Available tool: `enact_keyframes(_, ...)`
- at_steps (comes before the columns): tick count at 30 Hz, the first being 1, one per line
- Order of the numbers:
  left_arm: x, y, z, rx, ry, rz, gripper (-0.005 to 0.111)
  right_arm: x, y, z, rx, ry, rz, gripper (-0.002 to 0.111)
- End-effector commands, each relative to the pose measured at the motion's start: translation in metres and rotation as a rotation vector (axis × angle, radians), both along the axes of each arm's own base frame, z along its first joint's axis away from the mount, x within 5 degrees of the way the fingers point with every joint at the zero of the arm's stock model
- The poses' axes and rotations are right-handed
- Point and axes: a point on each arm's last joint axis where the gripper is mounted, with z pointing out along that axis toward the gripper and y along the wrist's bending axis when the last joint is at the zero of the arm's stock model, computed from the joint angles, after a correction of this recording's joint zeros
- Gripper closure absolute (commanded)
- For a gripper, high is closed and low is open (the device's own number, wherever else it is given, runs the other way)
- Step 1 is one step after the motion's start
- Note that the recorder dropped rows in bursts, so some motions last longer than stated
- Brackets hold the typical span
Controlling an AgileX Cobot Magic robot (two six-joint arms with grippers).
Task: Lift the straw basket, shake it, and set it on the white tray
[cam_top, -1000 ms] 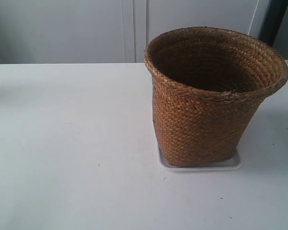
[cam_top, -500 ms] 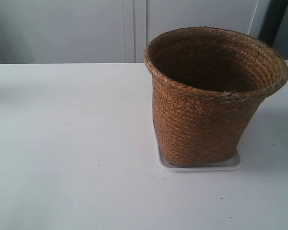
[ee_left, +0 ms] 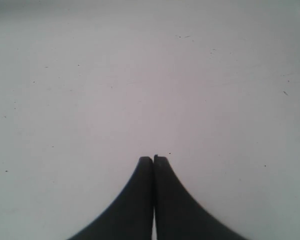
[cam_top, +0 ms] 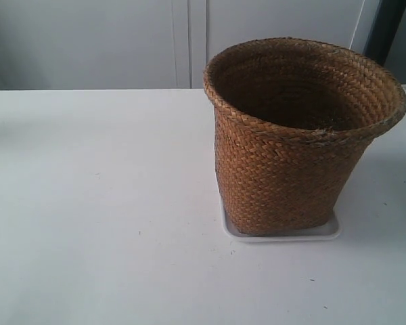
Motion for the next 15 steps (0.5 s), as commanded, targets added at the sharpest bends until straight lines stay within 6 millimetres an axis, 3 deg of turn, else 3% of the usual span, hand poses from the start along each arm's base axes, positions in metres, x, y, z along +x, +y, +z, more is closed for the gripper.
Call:
enact_keyframes(1,-0.001,-0.001,-0.003,-0.004,0.027,-0.003,0.107,0.006,-0.007,-0.024,-0.133,0.043,-0.087,0.04)
enact_keyframes(5,-0.001,-0.001,-0.003,-0.004,0.027,-0.003,0.107,0.011,-0.009,-0.05,-0.097,0.093,-0.107,0.04)
enact_keyframes(9,-0.001,-0.001,-0.003,-0.004,0.027,-0.003,0.107,0.012,-0.008,-0.057,-0.048,0.137,-0.094,0.04)
enact_keyframes(15,-0.001,0.0,-0.003,0.012,0.026,-0.002,0.107,0.006,0.008,-0.066,-0.168,0.205,0.212,0.04)
